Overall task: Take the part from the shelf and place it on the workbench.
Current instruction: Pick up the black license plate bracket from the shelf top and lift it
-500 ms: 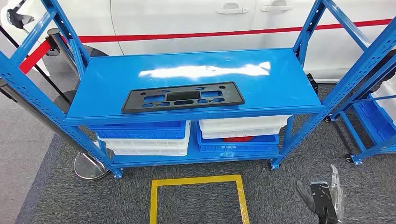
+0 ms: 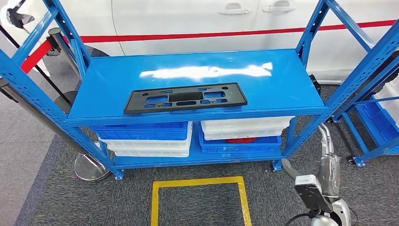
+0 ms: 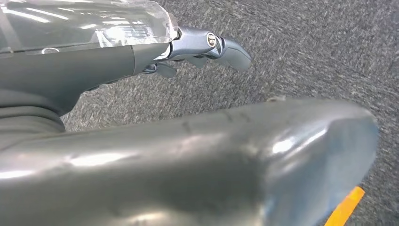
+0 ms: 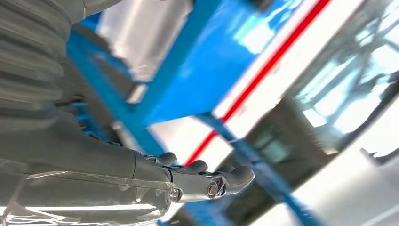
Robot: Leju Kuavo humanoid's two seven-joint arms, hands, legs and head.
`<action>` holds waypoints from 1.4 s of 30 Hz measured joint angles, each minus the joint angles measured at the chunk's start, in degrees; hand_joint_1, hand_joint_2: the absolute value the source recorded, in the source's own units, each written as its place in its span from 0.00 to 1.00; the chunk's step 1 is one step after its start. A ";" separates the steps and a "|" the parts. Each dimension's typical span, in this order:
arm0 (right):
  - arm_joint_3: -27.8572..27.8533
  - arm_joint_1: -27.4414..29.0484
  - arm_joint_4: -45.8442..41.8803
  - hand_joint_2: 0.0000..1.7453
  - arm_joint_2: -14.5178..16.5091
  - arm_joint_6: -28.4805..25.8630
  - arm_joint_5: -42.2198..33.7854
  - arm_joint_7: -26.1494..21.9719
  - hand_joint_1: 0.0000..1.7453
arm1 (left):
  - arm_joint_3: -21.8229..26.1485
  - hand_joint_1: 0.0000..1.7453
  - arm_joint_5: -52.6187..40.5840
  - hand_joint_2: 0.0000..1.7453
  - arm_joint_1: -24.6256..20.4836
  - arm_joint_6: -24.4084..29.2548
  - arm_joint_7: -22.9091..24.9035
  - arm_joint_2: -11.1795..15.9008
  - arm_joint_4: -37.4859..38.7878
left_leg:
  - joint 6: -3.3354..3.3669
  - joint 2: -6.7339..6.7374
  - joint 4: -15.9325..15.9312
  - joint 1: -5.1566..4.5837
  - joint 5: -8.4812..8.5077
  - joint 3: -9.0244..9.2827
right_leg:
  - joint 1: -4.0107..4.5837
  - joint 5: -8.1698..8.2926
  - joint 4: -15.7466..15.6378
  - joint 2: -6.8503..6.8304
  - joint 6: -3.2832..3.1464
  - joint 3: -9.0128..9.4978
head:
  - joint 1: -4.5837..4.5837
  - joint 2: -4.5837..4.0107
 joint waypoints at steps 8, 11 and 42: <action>12.21 0.31 -9.30 1.00 -4.80 0.19 2.93 3.15 0.00 | 2.71 0.00 -2.68 0.00 -0.63 -1.24 -1.98 -0.79 0.86 | 1.61 0.26 -2.88 0.66 1.71 1.42 | 0.00 -6.09 14.26 -0.10 1.07 -7.31 | 0.29 0.00; 17.29 0.13 -10.58 1.00 -5.83 2.14 4.31 5.33 0.00 | 3.64 0.00 -3.73 0.00 -0.77 -1.77 -2.70 -1.10 1.27 | 0.84 0.06 -2.36 0.94 0.94 1.93 | -0.37 -0.63 7.50 -0.28 1.43 -4.79 | 0.31 0.00; 44.91 -15.84 18.79 1.00 2.39 -12.60 44.28 19.50 0.00 | 7.34 0.00 -8.27 0.00 -1.81 -4.51 -7.49 -2.61 1.76 | 1.50 0.03 -0.64 -0.04 2.22 -1.39 | 0.88 -0.77 7.48 -0.35 0.24 -4.95 | 0.46 0.00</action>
